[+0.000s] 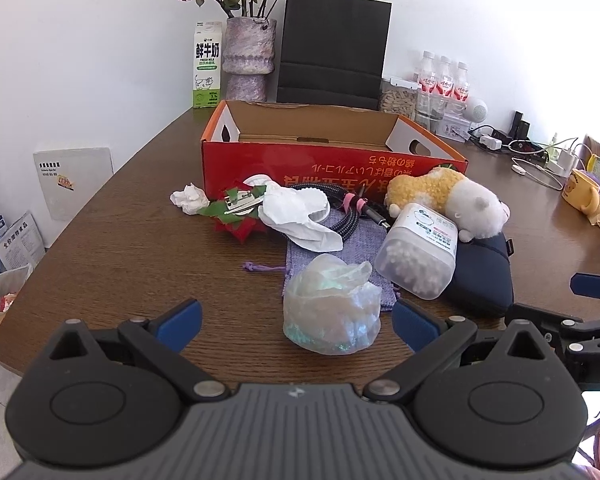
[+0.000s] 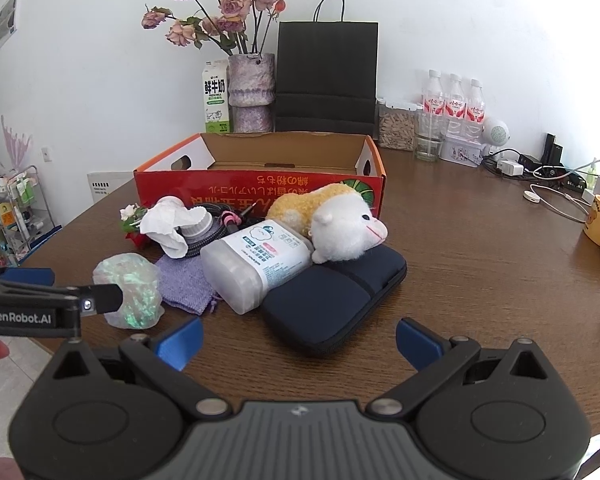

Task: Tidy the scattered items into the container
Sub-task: 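Reach the left gripper to the clear plastic bag and close on it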

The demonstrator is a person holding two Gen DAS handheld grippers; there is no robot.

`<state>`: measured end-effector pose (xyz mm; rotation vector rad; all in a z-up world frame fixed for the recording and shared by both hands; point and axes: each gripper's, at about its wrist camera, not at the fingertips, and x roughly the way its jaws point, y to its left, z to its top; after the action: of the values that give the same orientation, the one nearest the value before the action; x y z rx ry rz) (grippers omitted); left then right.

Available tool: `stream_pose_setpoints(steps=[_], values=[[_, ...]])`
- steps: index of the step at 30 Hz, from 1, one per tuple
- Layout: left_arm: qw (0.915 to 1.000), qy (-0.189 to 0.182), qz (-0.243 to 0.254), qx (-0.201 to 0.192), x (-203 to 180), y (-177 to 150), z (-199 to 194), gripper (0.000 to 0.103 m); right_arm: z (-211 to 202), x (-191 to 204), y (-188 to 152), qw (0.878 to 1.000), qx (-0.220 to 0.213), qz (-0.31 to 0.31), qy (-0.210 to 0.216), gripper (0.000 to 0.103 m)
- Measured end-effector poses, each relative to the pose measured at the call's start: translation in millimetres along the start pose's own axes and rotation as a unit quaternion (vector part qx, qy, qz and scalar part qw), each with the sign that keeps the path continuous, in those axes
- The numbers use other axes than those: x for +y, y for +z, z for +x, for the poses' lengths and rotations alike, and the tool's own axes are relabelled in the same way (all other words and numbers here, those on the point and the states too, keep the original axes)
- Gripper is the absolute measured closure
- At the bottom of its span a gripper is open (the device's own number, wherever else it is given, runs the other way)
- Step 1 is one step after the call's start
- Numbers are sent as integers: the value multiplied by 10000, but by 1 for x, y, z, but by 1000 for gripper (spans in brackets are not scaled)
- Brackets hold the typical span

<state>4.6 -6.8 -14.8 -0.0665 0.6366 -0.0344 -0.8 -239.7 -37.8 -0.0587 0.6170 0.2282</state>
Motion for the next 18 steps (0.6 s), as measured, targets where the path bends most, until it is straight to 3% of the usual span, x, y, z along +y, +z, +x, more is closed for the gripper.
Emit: stream_pose_setpoints(steps=[11, 13, 14, 16, 17, 18], values=[[9997, 25, 219, -102, -11, -1, 18, 0, 13, -7, -5, 9999, 67, 47, -128, 0], [9997, -10, 205, -105, -11, -1, 21, 4, 16, -8, -6, 9999, 82, 57, -133, 0], [9997, -31, 206, -104, -11, -1, 22, 10, 17, -8, -6, 9998, 92, 64, -135, 0], [9997, -115, 208, -92, -11, -1, 25, 32, 20, -8, -6, 9998, 117, 88, -136, 0], [9997, -181, 182, -60, -11, -2, 27, 58, 22, -9, -6, 9998, 130, 98, -138, 0], [9997, -207, 153, -50, -10, -2, 28, 62, 23, -9, -7, 9998, 139, 104, -140, 0]])
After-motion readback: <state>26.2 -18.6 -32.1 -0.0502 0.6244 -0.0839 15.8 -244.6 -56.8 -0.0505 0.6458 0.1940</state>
